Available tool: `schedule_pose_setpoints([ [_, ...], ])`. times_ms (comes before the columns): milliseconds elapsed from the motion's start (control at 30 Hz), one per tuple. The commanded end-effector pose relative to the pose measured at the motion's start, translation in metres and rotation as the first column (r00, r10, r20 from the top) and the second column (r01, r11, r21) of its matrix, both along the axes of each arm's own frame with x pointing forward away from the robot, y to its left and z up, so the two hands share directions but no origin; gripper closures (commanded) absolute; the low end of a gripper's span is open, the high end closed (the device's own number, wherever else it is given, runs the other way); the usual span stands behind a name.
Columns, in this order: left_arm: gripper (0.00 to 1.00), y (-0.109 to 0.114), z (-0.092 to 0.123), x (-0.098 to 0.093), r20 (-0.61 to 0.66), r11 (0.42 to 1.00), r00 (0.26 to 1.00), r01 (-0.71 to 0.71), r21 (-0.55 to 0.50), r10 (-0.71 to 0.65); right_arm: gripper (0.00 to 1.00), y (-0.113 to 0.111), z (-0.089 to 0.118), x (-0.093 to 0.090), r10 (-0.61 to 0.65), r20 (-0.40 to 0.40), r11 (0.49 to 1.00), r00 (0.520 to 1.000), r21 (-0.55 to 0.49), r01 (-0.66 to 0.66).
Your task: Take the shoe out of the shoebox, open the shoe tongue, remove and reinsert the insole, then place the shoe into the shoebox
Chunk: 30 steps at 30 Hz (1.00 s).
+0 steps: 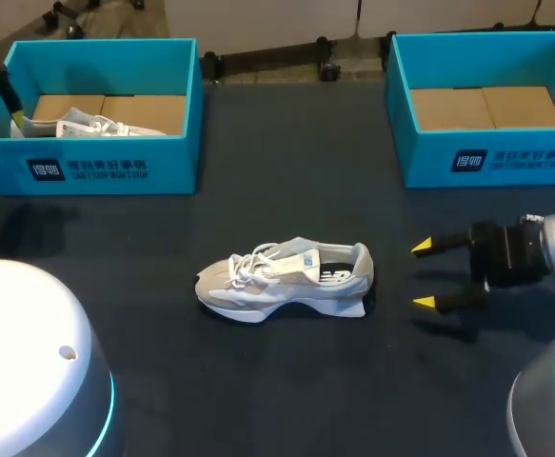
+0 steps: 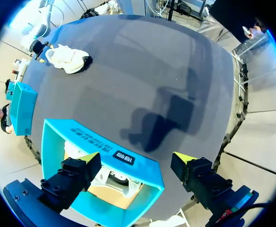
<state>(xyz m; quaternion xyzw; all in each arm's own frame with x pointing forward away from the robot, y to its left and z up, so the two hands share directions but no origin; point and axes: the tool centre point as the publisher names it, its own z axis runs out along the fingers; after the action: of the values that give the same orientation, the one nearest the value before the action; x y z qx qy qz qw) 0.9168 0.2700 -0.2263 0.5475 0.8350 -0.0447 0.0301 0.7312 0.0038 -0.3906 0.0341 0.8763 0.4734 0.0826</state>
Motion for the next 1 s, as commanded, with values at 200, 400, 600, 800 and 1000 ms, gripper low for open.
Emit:
schedule_pose_setpoints([
  [200, 0.00, 0.000, -0.001, -0.001, 0.004, 1.000, 1.000, 0.000, 0.001, 0.000, 0.00, 0.001, 0.000, 0.000, -0.001, 0.000, 1.000, 1.000, -0.004, 0.001],
  [400, 0.00, 0.000, -0.001, -0.001, 0.004, 1.000, 1.000, 0.000, 0.001, 0.000, 0.00, 0.006, 0.001, 0.003, -0.066, -0.026, 0.995, 0.997, -0.072, 0.064],
  [600, 0.00, 0.000, -0.001, -0.001, 0.004, 1.000, 1.000, 0.000, 0.001, 0.000, 0.00, 0.019, -0.001, 0.008, -0.110, -0.041, 0.990, 0.993, -0.095, 0.106],
  [800, 0.00, 0.000, -0.001, -0.001, 0.004, 1.000, 1.000, 0.000, 0.001, 0.000, 0.00, 0.034, -0.005, 0.007, -0.112, -0.055, 0.991, 0.992, -0.085, 0.107],
  [1000, 0.00, 0.000, -0.001, -0.001, 0.004, 1.000, 1.000, 0.000, 0.001, 0.000, 0.00, 0.047, -0.006, 0.008, -0.095, -0.054, 0.992, 0.994, -0.093, 0.089],
])
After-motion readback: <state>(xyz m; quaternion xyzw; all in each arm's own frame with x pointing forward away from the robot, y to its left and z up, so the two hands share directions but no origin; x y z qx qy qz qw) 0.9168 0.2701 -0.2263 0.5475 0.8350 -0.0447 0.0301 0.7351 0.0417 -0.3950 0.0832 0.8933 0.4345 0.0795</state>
